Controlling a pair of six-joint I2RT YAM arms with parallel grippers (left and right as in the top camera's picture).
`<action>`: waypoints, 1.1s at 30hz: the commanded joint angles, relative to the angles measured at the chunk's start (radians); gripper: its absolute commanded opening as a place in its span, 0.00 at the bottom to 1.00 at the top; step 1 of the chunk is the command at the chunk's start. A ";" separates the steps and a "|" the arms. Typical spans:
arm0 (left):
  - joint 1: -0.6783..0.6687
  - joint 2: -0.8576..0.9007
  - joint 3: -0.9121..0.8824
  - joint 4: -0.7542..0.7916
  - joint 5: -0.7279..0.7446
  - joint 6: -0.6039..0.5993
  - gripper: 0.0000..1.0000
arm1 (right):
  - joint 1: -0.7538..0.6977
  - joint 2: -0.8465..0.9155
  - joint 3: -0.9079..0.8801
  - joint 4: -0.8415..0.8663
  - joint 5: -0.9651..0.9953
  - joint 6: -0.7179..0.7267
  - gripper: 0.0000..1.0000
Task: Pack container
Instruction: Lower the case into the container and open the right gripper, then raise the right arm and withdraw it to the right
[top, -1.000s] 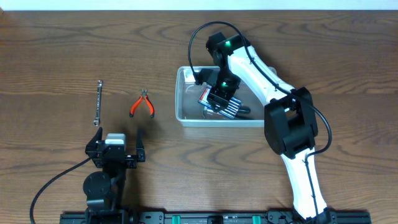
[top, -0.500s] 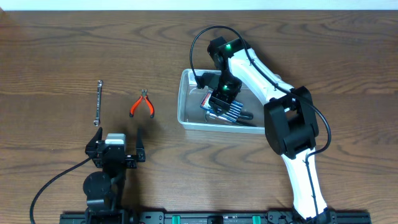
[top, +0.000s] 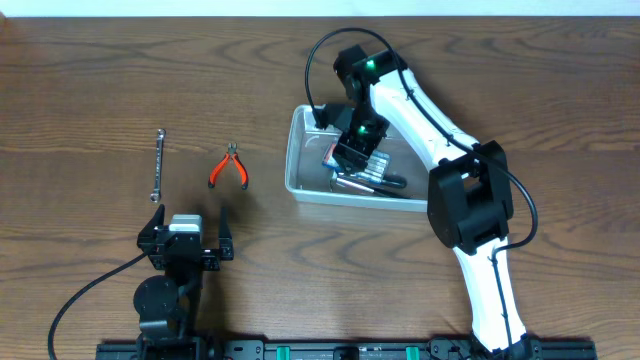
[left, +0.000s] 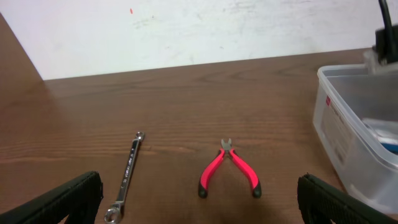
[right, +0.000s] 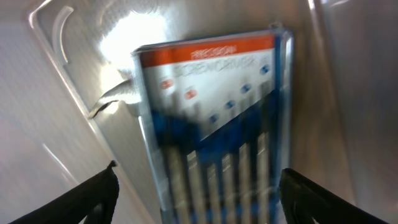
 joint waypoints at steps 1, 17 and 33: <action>-0.002 -0.001 -0.027 -0.010 0.013 -0.008 0.98 | -0.017 -0.018 0.063 -0.020 0.018 0.013 0.84; -0.002 -0.001 -0.027 -0.010 0.013 -0.008 0.98 | -0.022 -0.034 0.401 -0.200 0.026 0.046 0.98; -0.002 -0.001 -0.027 -0.010 0.013 -0.008 0.98 | -0.311 -0.304 0.676 -0.235 0.549 0.587 0.99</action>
